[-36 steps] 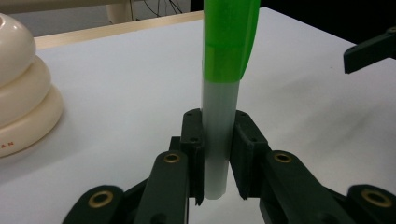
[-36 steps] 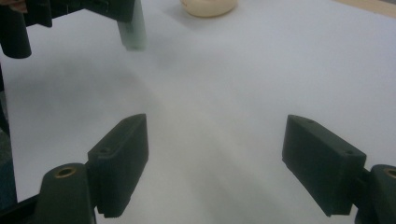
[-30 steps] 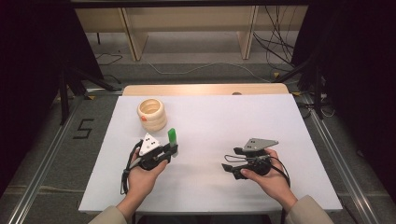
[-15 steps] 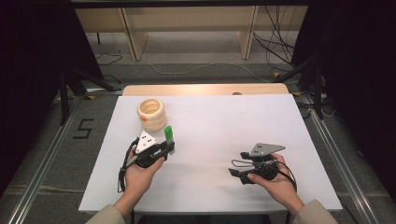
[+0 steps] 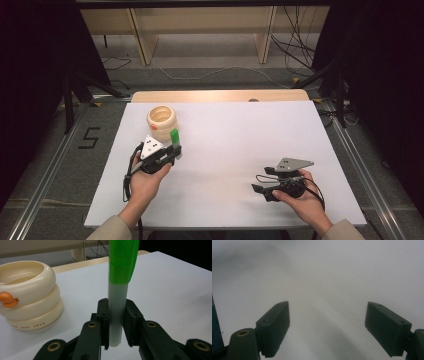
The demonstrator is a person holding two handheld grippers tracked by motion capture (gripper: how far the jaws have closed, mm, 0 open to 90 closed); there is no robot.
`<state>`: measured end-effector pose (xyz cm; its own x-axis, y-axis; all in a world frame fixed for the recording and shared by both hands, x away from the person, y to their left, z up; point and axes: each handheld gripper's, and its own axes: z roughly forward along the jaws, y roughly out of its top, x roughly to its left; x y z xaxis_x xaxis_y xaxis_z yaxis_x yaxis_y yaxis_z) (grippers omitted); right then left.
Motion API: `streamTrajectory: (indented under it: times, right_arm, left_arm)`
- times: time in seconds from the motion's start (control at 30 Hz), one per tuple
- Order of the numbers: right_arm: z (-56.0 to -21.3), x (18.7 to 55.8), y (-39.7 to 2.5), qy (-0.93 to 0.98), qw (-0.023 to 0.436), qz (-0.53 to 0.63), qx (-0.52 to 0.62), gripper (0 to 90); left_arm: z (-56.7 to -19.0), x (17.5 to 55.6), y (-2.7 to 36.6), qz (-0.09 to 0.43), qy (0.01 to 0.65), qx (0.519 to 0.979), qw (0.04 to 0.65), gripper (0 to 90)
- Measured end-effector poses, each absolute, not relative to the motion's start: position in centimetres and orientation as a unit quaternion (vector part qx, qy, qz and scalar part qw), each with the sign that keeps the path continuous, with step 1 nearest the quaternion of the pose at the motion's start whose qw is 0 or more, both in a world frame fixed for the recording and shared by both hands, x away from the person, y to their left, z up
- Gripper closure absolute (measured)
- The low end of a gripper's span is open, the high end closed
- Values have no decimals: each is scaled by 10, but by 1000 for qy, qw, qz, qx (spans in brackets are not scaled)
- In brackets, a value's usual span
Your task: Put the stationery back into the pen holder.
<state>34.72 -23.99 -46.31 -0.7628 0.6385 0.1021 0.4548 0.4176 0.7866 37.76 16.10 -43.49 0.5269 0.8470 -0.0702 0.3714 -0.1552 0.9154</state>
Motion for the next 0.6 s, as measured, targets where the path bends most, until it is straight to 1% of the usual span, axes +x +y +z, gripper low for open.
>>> streamTrajectory:
  times: [0.6]
  right_arm:
    - [-467,346,-243,841,105,415,331,207]
  left_arm:
    - [-424,391,178,261,439,704,494,768]
